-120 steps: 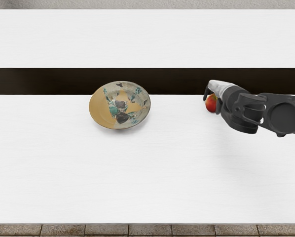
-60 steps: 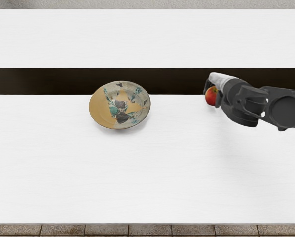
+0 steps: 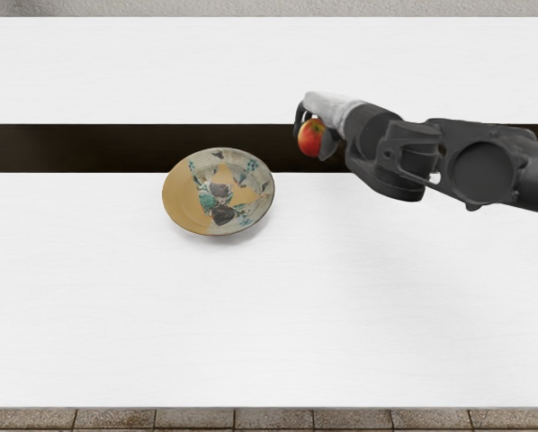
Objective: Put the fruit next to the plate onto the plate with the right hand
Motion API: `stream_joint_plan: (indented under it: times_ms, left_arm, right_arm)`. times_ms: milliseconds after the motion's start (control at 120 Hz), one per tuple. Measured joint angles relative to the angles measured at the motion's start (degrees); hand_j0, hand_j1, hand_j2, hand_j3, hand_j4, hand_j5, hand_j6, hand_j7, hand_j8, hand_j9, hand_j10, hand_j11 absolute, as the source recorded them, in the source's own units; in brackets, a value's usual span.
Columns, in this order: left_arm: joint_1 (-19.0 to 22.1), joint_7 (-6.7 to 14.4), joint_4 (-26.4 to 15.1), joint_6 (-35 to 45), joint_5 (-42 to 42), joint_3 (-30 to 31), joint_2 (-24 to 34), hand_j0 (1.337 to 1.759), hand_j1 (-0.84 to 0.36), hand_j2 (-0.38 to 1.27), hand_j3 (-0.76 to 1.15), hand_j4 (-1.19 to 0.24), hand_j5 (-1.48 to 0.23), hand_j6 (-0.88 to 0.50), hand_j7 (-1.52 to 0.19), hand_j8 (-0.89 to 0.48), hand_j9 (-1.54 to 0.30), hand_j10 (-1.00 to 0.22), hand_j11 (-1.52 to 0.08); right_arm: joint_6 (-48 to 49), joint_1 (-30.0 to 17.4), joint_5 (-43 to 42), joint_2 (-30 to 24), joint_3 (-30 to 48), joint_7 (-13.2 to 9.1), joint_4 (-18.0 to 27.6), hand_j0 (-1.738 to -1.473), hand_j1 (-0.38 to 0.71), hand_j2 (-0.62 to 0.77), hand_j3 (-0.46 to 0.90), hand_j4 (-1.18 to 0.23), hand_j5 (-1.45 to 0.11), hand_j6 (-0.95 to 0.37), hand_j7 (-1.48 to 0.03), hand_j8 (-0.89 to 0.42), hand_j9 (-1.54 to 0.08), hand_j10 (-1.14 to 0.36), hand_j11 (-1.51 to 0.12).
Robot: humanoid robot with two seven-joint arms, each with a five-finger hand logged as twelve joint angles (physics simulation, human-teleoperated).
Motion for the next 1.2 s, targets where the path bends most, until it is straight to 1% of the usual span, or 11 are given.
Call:
stream_joint_plan:
  times_ms: [183, 267, 417, 642, 775, 1083, 1108, 1133, 1200]
  left_arm:
    - [0.0, 0.0, 0.0, 0.0, 0.0, 0.0, 0.0, 1.658, 0.35, 0.00, 0.00, 0.00, 0.00, 0.00, 0.00, 0.00, 0.00, 0.00, 0.00]
    - [0.0, 0.0, 0.0, 0.0, 0.0, 0.0, 0.0, 1.658, 0.35, 0.00, 0.00, 0.00, 0.00, 0.00, 0.00, 0.00, 0.00, 0.00, 0.00]
    - [0.0, 0.0, 0.0, 0.0, 0.0, 0.0, 0.0, 1.658, 0.35, 0.00, 0.00, 0.00, 0.00, 0.00, 0.00, 0.00, 0.00, 0.00, 0.00]
    - [0.0, 0.0, 0.0, 0.0, 0.0, 0.0, 0.0, 1.658, 0.35, 0.00, 0.00, 0.00, 0.00, 0.00, 0.00, 0.00, 0.00, 0.00, 0.00]
    - [0.0, 0.0, 0.0, 0.0, 0.0, 0.0, 0.0, 1.658, 0.35, 0.00, 0.00, 0.00, 0.00, 0.00, 0.00, 0.00, 0.00, 0.00, 0.00]
    - [0.0, 0.0, 0.0, 0.0, 0.0, 0.0, 0.0, 1.658, 0.35, 0.00, 0.00, 0.00, 0.00, 0.00, 0.00, 0.00, 0.00, 0.00, 0.00]
    - [0.0, 0.0, 0.0, 0.0, 0.0, 0.0, 0.0, 1.658, 0.35, 0.00, 0.00, 0.00, 0.00, 0.00, 0.00, 0.00, 0.00, 0.00, 0.00]
    - [0.0, 0.0, 0.0, 0.0, 0.0, 0.0, 0.0, 1.658, 0.35, 0.00, 0.00, 0.00, 0.00, 0.00, 0.00, 0.00, 0.00, 0.00, 0.00]
    - [0.0, 0.0, 0.0, 0.0, 0.0, 0.0, 0.0, 1.658, 0.35, 0.00, 0.00, 0.00, 0.00, 0.00, 0.00, 0.00, 0.00, 0.00, 0.00]
  right_arm:
    - [0.0, 1.7, -0.4, 5.5, 0.2, 1.0, 0.0, -1.652, 0.22, 0.03, 0.00, -0.63, -0.91, -0.38, -0.88, -0.37, -0.91, -0.65, -0.91]
    - [0.0, 2.0, -0.4, 7.0, 0.2, 1.5, 0.2, -1.652, 0.22, 0.04, 0.00, -0.63, -0.91, -0.39, -0.88, -0.38, -0.91, -0.65, -0.91]
    - [0.0, 2.0, -0.3, 9.0, 1.2, 3.4, 0.3, -1.653, 0.22, 0.06, 0.00, -0.64, -0.91, -0.39, -0.88, -0.38, -0.91, -0.65, -0.91]
    - [-0.1, -1.1, -0.3, 10.0, 3.6, 4.8, 0.2, -1.651, 0.20, 0.00, 0.00, -0.64, -0.90, -0.39, -0.87, -0.38, -0.91, -0.65, -0.91]
    - [-0.1, -3.1, -0.3, 10.4, 4.0, 5.0, -0.1, -1.650, 0.20, -0.01, 0.00, -0.65, -0.90, -0.40, -0.87, -0.39, -0.90, -0.65, -0.90]
    - [-0.1, -5.4, -0.3, 10.3, 4.2, 5.1, -0.7, -1.650, 0.20, 0.00, 0.00, -0.65, -0.88, -0.40, -0.85, -0.39, -0.88, -0.64, -0.88]
    - [-0.1, -5.5, -0.2, 10.3, 4.2, 5.1, -0.9, -1.651, 0.20, 0.00, 0.00, -0.65, -0.86, -0.41, -0.84, -0.40, -0.87, -0.63, -0.87]
    - [-0.1, -5.7, -0.2, 10.4, 4.2, 5.2, -1.1, -1.652, 0.19, -0.01, 0.00, -0.62, -0.83, -0.41, -0.80, -0.40, -0.83, -0.60, -0.83]
    - [0.0, -5.9, 0.8, 10.2, 5.0, 5.2, -1.4, -1.653, 0.07, -0.01, 0.00, -0.47, -0.63, -0.32, -0.61, -0.31, -0.63, -0.46, -0.63]
